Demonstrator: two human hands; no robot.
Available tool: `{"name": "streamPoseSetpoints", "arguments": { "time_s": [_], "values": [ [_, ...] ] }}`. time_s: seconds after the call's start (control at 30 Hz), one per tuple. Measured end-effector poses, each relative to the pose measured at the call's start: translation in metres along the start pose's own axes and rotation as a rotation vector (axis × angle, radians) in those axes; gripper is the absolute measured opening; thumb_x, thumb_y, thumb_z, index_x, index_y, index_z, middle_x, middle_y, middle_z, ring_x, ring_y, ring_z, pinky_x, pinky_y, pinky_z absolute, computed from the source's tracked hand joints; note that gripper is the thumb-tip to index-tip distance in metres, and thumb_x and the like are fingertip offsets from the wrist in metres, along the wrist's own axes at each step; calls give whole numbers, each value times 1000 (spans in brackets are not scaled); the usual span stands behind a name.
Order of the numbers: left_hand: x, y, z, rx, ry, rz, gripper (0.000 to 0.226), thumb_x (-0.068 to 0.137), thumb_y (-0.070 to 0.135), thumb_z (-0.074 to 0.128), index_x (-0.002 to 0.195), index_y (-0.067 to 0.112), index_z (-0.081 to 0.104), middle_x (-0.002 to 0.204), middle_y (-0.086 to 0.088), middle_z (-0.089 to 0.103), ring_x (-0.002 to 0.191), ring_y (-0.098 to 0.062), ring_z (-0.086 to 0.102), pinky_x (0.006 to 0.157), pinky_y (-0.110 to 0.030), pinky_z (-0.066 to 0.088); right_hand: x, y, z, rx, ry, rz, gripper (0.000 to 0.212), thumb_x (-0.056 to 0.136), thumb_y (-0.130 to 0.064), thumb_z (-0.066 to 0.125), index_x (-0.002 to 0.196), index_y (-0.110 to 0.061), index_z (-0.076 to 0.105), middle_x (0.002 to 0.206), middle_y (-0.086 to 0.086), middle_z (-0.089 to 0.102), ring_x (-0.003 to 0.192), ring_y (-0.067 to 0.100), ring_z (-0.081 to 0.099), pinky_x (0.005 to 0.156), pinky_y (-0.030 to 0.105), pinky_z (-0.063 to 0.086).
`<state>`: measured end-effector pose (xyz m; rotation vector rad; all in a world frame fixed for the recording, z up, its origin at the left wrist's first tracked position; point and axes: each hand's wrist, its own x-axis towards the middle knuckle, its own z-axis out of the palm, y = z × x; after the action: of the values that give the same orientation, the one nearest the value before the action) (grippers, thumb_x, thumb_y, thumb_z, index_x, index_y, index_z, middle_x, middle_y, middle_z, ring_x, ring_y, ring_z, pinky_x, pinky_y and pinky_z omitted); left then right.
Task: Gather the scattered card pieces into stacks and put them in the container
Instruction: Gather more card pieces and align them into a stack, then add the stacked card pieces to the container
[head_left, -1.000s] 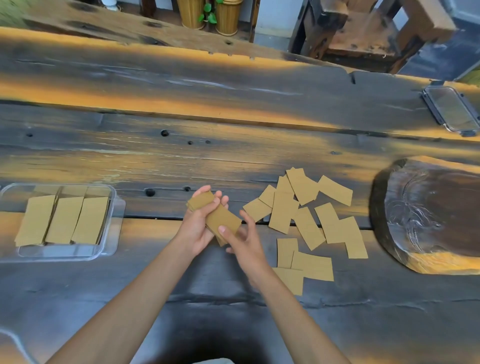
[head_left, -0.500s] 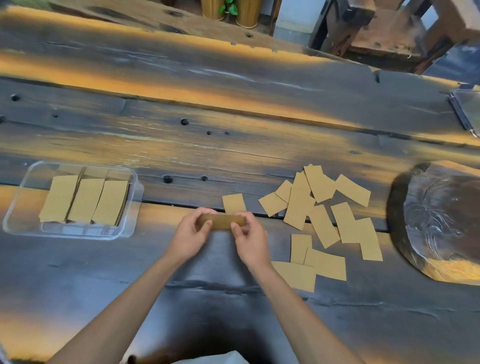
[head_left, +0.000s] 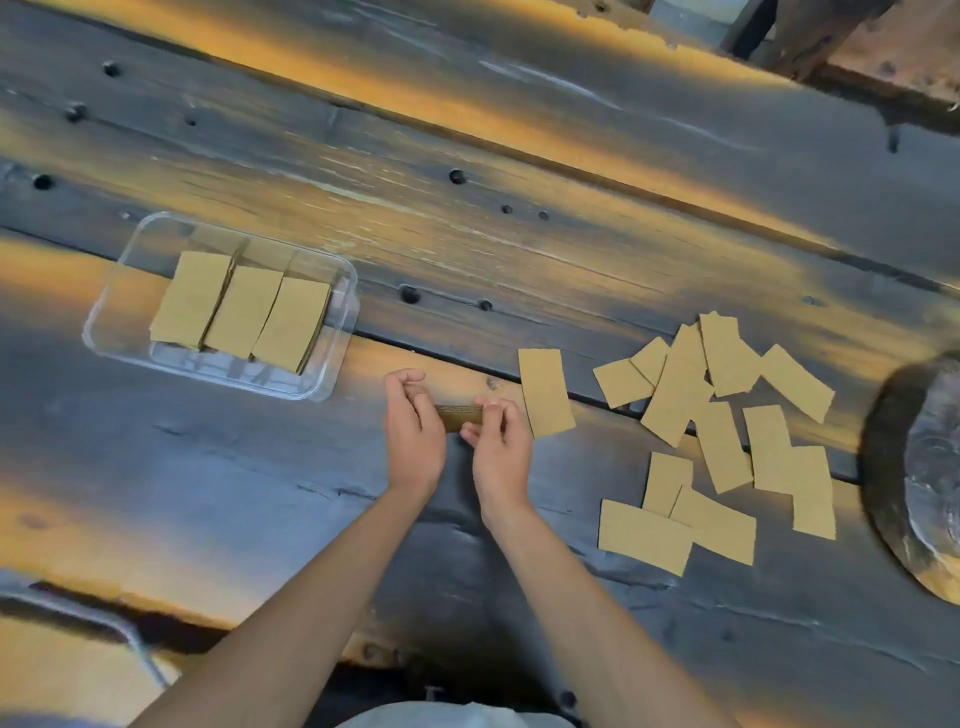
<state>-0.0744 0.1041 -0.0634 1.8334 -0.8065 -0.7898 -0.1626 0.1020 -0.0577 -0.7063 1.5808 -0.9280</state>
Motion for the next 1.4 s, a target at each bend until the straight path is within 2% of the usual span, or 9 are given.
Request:
{"name": "streamPoseSetpoints", "arguments": {
  "time_s": [0.17, 0.33, 0.57, 0.8, 0.97, 1.1, 1.27, 1.33, 1.4],
  "values": [
    [6, -11, -11, 54, -46, 57, 22, 107, 20, 30, 108, 10, 50, 87, -2, 53, 77, -15, 50, 73, -26, 40, 1, 10, 6, -96, 34, 16, 39, 102, -43, 49, 73, -17, 55, 70, 1, 63, 64, 5, 64, 71, 22, 55],
    [10, -5, -15, -22, -41, 81, 22, 106, 14, 28, 112, 7, 48, 80, -7, 52, 75, -11, 51, 75, -18, 42, 5, 6, 16, -43, 19, -52, 32, 105, -34, 46, 85, -17, 63, 85, -3, 64, 70, 6, 65, 80, 31, 61],
    [18, -8, -21, -2, -99, 59, 24, 107, 19, 27, 112, 11, 49, 84, -4, 56, 80, -12, 55, 74, -17, 42, 4, 9, 23, -117, 39, -84, 35, 106, -37, 41, 85, -16, 61, 86, 3, 65, 71, 7, 66, 83, 39, 61],
    [23, -13, -33, 105, -278, 45, 24, 106, 19, 29, 104, 12, 52, 83, -4, 60, 79, -13, 58, 72, -18, 42, 1, 17, 22, -238, 30, -113, 38, 107, -39, 36, 91, -15, 61, 91, 8, 67, 76, 8, 70, 84, 45, 61],
    [31, 9, -58, 129, -536, 4, 26, 100, 26, 49, 125, 19, 49, 94, 8, 62, 90, -3, 60, 83, -19, 46, 1, -2, 20, -355, -19, -232, 34, 106, -43, 36, 82, -30, 56, 86, 5, 63, 73, 8, 68, 80, 48, 60],
    [41, 26, -92, 356, -733, 266, 31, 93, 26, 58, 124, 22, 59, 106, 3, 65, 98, -10, 60, 89, -25, 46, -5, -35, 22, -603, -118, -448, 39, 105, -45, 33, 80, -27, 56, 77, -5, 58, 81, 19, 62, 75, 48, 56],
    [55, 47, -128, 545, -581, 423, 29, 85, 36, 50, 106, 23, 67, 93, 0, 67, 85, -22, 62, 75, -38, 51, -20, -81, 60, -847, -217, -528, 41, 105, -39, 38, 75, -14, 52, 74, -2, 51, 73, 20, 51, 65, 30, 26],
    [62, 55, -142, 551, -515, 433, 23, 84, 33, 51, 95, 19, 66, 83, 2, 62, 78, -25, 60, 67, -38, 49, -25, -95, 79, -840, -278, -528, 39, 105, -41, 38, 78, -17, 53, 78, -3, 52, 75, 16, 48, 68, 30, 29],
    [72, 56, -160, 490, -451, 373, 13, 84, 29, 54, 86, 20, 64, 72, 5, 56, 70, -25, 59, 62, -36, 47, -29, -104, 97, -717, -334, -480, 31, 104, -43, 40, 102, -22, 63, 97, -4, 59, 87, 11, 57, 77, 28, 41]
  ]
}}
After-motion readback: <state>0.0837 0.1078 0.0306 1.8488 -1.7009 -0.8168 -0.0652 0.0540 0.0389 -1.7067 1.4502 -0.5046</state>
